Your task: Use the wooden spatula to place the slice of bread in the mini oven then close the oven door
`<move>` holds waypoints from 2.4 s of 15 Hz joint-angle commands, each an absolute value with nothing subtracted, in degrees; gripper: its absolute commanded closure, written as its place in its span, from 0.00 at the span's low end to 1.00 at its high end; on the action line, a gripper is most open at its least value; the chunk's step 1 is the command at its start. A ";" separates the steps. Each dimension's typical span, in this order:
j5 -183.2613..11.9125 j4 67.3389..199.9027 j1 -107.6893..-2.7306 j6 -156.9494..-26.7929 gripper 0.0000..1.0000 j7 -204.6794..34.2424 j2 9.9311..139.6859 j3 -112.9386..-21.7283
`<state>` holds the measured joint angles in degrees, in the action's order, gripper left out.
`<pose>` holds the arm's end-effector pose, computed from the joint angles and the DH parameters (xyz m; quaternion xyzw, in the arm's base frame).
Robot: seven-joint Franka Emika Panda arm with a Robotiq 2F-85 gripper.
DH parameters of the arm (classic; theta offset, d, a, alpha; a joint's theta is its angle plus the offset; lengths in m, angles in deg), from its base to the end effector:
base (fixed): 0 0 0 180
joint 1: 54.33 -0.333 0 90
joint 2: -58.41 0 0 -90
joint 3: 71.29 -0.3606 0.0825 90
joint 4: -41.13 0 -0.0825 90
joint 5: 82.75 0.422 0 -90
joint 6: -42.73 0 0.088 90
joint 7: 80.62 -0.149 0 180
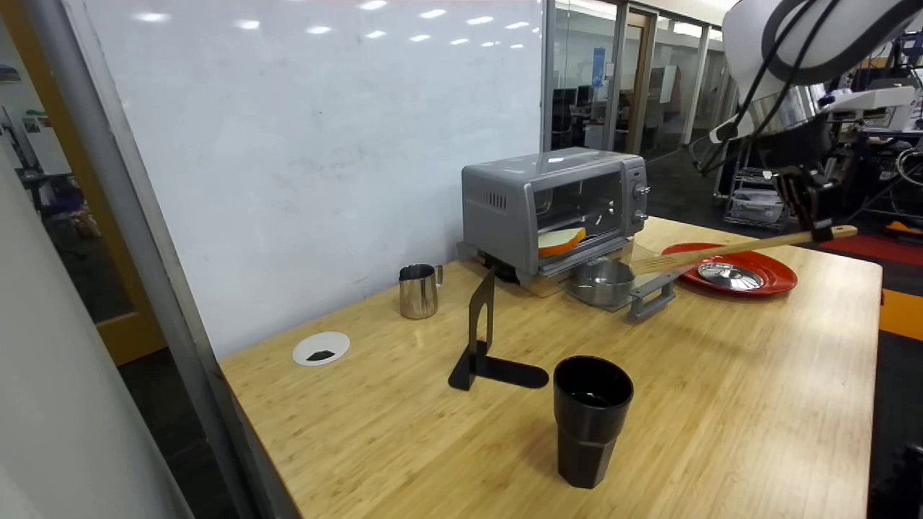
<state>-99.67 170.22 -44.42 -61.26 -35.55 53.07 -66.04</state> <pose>0.4546 -0.1605 0.3678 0.9263 0.3100 -0.2122 0.0277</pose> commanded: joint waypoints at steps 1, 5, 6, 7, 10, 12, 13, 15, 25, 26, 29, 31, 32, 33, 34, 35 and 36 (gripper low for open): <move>-100.73 180.43 -46.21 -72.22 0.93 -33.86 48.47 -64.79; -102.15 186.89 -47.54 -81.62 0.93 -33.87 48.58 -65.02; -102.69 188.03 -47.86 -83.11 0.93 -34.10 48.76 -65.17; -103.12 188.92 -48.10 -84.53 0.93 -34.18 49.20 -65.20; -104.07 191.04 -48.60 -87.68 0.93 -33.90 49.64 -65.18; -104.82 192.09 -48.71 -89.08 0.93 -33.73 49.71 -65.15; -105.20 192.56 -48.74 -89.61 0.93 -33.58 49.73 -65.10; -105.59 193.76 -48.87 -91.17 0.93 -32.94 49.48 -65.07; -102.19 199.72 -48.89 -102.67 0.93 -21.64 49.74 -63.11; -101.74 200.25 -48.87 -104.12 0.93 -20.48 49.93 -62.82; -99.53 201.54 -48.92 -107.62 0.93 -16.22 50.70 -61.89; -96.09 200.49 -49.38 -108.84 0.93 -12.39 52.54 -61.32; -94.37 200.48 -49.45 -109.25 0.93 -10.73 52.99 -61.24; -92.99 200.46 -49.38 -109.58 0.93 -9.24 53.41 -61.26; -91.56 200.46 -49.34 -109.81 0.93 -7.72 53.70 -61.31; -90.39 200.45 -49.29 -110.01 0.93 -6.51 53.94 -61.39; -89.51 200.44 -49.20 -110.05 0.93 -5.66 54.22 -61.54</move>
